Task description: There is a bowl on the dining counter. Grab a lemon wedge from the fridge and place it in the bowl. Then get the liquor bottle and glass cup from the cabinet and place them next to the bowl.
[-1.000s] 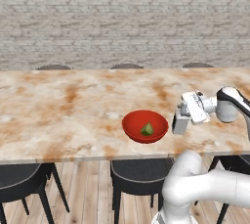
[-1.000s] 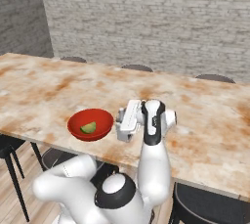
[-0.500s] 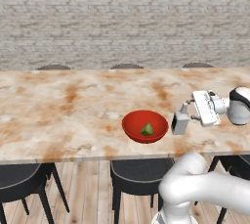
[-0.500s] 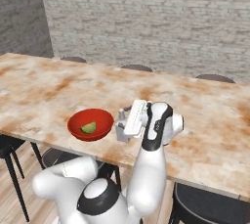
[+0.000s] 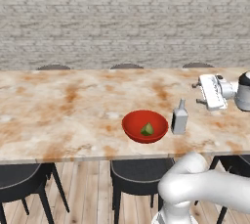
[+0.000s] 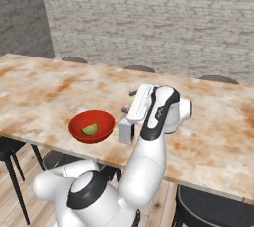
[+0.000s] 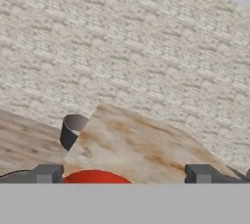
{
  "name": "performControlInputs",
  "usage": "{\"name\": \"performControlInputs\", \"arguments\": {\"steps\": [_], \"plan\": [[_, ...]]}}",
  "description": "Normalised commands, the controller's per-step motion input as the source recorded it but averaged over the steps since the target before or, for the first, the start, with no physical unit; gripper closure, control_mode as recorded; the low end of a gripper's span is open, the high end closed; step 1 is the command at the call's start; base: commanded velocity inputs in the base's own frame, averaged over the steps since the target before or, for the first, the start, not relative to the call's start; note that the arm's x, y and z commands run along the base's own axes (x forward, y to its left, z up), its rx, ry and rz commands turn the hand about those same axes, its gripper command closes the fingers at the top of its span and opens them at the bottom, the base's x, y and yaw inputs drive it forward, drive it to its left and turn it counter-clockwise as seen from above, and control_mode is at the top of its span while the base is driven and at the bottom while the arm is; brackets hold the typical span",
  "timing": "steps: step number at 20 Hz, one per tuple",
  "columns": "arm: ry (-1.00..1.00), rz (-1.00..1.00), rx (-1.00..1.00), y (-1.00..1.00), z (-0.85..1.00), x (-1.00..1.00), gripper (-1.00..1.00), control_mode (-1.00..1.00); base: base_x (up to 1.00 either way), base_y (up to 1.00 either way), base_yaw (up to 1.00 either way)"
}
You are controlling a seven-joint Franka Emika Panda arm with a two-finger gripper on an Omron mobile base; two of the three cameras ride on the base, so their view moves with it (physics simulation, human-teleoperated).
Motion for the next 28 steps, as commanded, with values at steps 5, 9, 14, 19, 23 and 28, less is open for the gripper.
{"name": "performControlInputs", "arguments": {"steps": [5,9,14,19,23,28], "plan": [[0.00,-0.17,0.00,0.40,0.86,-0.18,-1.00,-1.00,0.00,0.00,0.00],[0.14,-0.28,0.00,0.63,0.57,-0.34,-1.00,-1.00,0.00,0.00,0.00],[0.30,-0.36,0.00,0.62,0.42,-0.37,-1.00,-1.00,0.00,0.00,0.00],[0.39,-0.41,0.00,0.58,0.25,-0.34,-1.00,-1.00,0.00,0.00,0.00],[0.46,-0.46,0.00,0.55,0.13,-0.25,-1.00,-1.00,0.00,0.00,0.00],[0.41,-0.52,-0.01,0.38,0.04,-0.41,-1.00,-1.00,0.00,0.00,0.00]]}}
